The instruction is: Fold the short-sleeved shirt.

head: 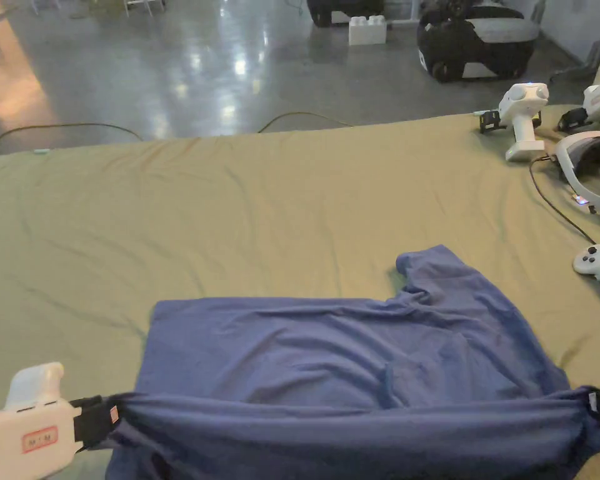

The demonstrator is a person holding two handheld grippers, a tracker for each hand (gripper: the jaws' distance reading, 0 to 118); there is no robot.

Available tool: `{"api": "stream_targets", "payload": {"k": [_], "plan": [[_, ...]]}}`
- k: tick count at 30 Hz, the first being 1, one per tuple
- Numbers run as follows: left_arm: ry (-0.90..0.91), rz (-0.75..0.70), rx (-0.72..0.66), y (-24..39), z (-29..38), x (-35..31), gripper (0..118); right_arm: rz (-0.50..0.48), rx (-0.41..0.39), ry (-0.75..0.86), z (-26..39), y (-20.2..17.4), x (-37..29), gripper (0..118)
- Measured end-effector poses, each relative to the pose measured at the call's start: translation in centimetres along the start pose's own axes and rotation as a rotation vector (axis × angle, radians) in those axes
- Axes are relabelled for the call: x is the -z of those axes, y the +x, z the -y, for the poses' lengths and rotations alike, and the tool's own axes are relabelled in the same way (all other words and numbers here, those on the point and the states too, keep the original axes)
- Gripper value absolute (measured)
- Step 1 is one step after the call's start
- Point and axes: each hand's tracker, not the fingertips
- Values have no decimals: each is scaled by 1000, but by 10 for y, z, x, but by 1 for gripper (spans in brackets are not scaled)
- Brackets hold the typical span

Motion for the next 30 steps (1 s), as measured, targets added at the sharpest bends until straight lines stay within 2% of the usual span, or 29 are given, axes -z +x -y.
{"api": "stream_targets", "payload": {"k": [4, 6, 7, 9, 10, 11, 12, 13, 16, 20, 24, 26, 27, 28, 30], "plan": [[-78, -34, -9, 2, -38, 51, 10, 29, 14, -43, -37, -9, 41, 3], [-140, -51, -24, 5, -45, 75, 10, 59, -15, -106, -45, -14, 65, 3], [-155, -60, -27, 5, -46, 84, 11, 68, -16, -134, -47, -14, 74, 3], [-187, -87, -30, 3, -43, 100, 23, 86, -24, -171, -44, -16, 88, 10], [-189, -119, -39, -8, -42, 113, 23, 90, -25, -185, -43, -16, 92, 10], [-169, -130, -43, -9, -39, 112, 59, 99, -23, -196, -42, -13, 91, 44], [-148, -115, -43, -11, -35, 105, 85, 91, -13, -193, -41, -11, 88, 76], [-100, -89, -49, -12, -34, 95, 99, 70, 0, -176, -41, -9, 82, 90], [77, -44, 8, -5, -26, 43, 100, -3, 28, -58, -43, -6, 47, 87], [372, -28, 139, 22, -5, -55, 99, -29, -4, 119, -47, -19, -22, 87], [624, -125, 244, 56, 30, -140, 99, -109, -26, 272, -35, -44, -103, 87], [718, -162, 274, 71, 46, -172, 97, -147, -34, 424, -22, -59, -143, 78], [756, -185, 281, 79, 53, -187, 93, -171, -48, 492, -15, -65, -158, 71], [779, -207, 287, 86, 60, -199, 84, -171, -54, 532, -11, -72, -172, 64], [854, -286, 301, 98, 70, -216, 50, -173, -90, 604, -1, -85, -200, 54]]}}
